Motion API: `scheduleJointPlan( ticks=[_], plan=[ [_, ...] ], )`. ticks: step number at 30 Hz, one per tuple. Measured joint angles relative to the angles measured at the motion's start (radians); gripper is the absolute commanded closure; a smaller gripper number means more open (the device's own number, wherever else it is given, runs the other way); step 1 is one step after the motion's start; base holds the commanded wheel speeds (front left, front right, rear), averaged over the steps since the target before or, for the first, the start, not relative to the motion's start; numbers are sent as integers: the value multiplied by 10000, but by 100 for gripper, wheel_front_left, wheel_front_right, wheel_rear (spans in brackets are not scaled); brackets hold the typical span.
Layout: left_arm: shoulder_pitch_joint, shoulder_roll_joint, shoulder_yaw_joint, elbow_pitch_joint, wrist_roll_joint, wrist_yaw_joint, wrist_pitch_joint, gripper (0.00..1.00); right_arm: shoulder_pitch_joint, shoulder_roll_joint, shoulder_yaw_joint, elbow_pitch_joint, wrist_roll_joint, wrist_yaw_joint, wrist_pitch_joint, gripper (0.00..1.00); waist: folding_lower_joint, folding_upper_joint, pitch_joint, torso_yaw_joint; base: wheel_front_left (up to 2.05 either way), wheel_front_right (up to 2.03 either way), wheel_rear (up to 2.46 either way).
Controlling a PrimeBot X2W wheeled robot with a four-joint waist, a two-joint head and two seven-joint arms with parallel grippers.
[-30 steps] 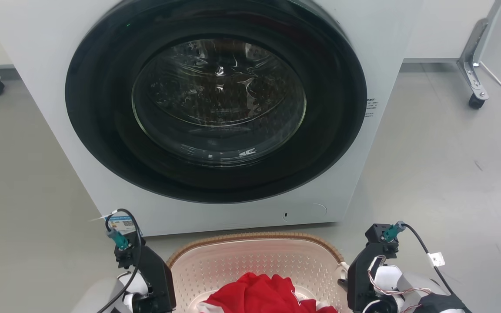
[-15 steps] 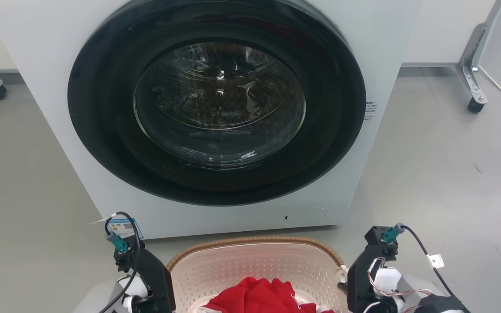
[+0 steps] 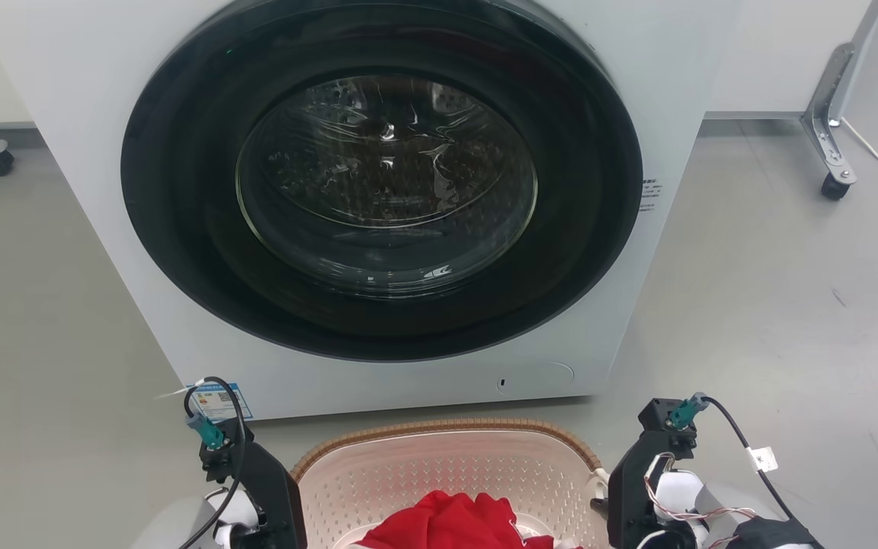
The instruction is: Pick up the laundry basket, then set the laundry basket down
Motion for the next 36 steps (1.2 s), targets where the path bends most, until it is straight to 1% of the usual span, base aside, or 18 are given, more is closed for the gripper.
scheduleJointPlan(
  ticks=[8, 14, 17, 22, 36],
  plan=[
    [8, 17, -25, -33, -13, 0, -150, 100, -5, -6, 104, -10, 132, -2, -186, 100, 1, 1, 63, -7, 0, 0, 0],
    [12, 36, -36, -115, -12, 0, -577, 100, -14, -31, 192, -142, 174, -8, -539, 100, 1, 0, 260, -32, 0, 0, 0],
    [11, 38, -48, -209, -8, 0, -825, 100, -37, -35, 198, -219, 174, -92, -826, 100, 1, 0, 422, -50, 0, 0, 0],
    [-14, 38, -136, -387, 86, 0, -1336, 100, -180, -40, 222, -274, 171, -247, -1348, 100, 2, 0, 818, -77, 0, 0, 0],
    [-401, 6, -194, -711, 416, 445, -2842, 100, -788, -27, 391, -282, -153, -426, -2656, 100, 3, 1, 2422, -71, 0, 0, 0]
  ],
)
